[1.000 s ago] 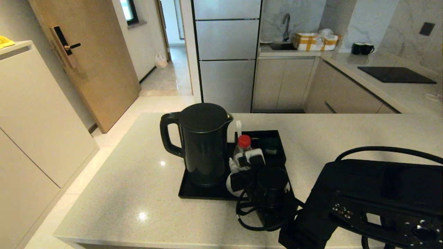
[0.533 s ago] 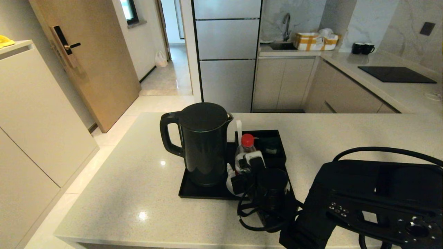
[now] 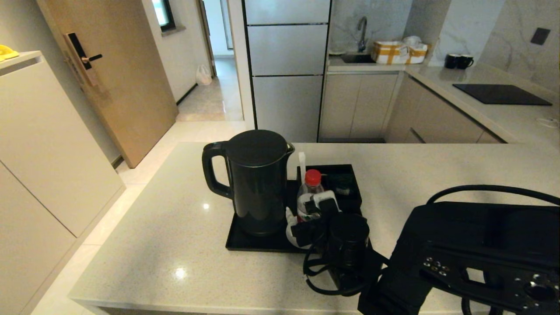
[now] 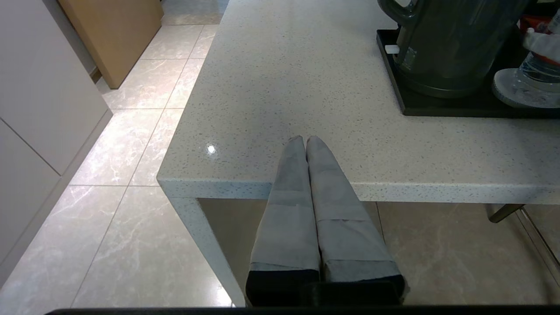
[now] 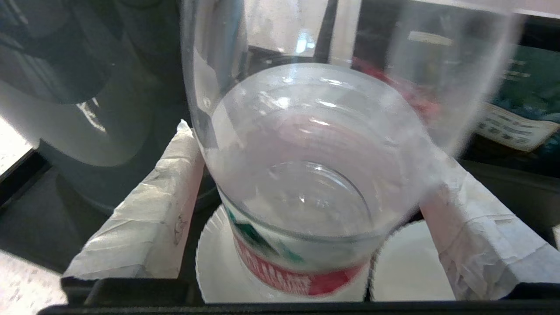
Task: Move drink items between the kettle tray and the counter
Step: Return the bottled water to its original position
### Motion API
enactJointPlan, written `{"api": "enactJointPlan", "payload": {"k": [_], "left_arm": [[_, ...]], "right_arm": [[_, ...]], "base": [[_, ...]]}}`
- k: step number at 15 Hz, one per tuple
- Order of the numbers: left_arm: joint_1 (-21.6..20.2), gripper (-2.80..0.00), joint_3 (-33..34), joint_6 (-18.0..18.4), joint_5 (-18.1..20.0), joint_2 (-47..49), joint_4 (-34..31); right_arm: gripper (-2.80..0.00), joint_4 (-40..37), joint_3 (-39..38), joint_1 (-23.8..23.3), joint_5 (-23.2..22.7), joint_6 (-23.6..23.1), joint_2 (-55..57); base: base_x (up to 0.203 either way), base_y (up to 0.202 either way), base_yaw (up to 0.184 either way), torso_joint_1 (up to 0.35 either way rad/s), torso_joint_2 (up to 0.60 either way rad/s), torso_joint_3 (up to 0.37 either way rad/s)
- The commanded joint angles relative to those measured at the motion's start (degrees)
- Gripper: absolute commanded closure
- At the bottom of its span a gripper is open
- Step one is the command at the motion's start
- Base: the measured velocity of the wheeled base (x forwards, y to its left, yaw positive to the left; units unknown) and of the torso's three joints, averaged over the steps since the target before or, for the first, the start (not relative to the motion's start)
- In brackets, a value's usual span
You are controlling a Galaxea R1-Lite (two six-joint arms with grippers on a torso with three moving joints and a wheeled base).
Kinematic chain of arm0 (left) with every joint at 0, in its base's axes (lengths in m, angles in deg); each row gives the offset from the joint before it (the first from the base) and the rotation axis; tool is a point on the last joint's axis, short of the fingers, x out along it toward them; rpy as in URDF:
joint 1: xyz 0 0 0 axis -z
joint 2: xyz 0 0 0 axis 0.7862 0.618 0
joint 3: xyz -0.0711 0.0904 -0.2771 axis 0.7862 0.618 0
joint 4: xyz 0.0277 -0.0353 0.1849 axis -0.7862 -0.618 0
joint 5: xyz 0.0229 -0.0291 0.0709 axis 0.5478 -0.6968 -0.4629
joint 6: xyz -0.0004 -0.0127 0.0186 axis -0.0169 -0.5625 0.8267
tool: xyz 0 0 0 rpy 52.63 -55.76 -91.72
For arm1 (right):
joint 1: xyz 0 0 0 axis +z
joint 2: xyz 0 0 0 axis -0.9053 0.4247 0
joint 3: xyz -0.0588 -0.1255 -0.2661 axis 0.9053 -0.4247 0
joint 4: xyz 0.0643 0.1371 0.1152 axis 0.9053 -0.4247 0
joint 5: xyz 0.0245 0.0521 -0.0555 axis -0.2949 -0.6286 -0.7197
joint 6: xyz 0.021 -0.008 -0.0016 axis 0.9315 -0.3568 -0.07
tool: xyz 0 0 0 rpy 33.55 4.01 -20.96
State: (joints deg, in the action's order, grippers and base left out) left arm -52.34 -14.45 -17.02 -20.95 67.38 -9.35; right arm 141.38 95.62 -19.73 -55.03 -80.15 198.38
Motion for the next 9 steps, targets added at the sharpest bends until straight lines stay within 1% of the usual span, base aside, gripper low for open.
{"api": "enactJointPlan", "payload": {"k": [1,4,9], "left_arm": [[-0.1,0.0,0.1,0.0,0.0,0.1,0.0],[0.0,0.0,0.1,0.0,0.1,0.1,0.0],[0.0,0.0,0.1,0.0,0.0,0.1,0.0]], "right_arm": [[-2.8,0.6,-1.7,0.1,0.1,0.0,-2.3],[-2.8,0.6,-4.0,0.6,0.3,0.2,-5.9],[-2.8,-0.9,-11.5,1.1,0.5,0.8,-18.0]], "base": [[0.0,0.0,0.0,0.0,0.0,0.0],[0.0,0.0,0.0,0.0,0.0,0.0],[0.0,0.0,0.0,0.0,0.0,0.0]]}}
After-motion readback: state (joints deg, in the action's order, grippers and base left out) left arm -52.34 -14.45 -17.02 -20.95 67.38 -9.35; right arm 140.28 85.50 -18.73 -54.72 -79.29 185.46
